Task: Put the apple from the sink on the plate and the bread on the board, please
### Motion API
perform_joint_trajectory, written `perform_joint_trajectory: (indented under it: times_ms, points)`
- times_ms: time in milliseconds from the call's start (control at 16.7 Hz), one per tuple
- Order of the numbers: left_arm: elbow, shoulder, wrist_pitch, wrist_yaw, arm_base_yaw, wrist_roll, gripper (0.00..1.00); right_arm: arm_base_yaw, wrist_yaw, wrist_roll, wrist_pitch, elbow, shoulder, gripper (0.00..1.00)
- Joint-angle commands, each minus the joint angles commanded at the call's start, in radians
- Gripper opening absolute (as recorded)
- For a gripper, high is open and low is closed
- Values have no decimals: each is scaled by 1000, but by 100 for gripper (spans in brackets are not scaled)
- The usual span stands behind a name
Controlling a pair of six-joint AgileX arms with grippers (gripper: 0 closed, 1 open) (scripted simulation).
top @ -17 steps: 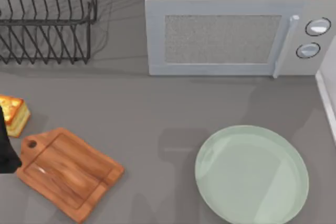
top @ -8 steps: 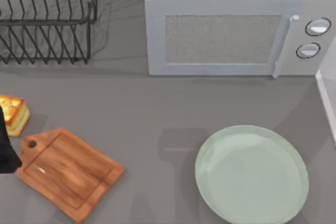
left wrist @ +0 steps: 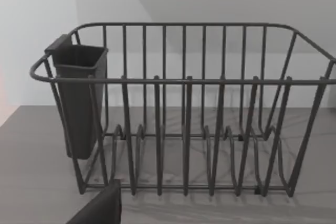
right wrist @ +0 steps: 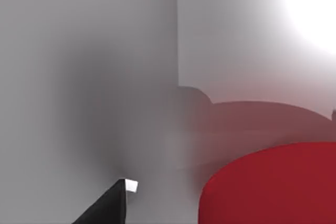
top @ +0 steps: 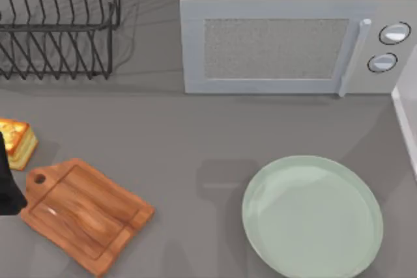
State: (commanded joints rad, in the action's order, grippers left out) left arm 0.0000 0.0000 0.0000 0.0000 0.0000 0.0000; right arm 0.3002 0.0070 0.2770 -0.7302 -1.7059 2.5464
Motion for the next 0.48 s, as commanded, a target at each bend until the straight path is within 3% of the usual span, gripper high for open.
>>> perform_joint_trajectory:
  times_ms: [480]
  points:
    - [0, 0, 0, 0, 0, 0, 100, 0, 0, 0, 0, 0, 0, 17]
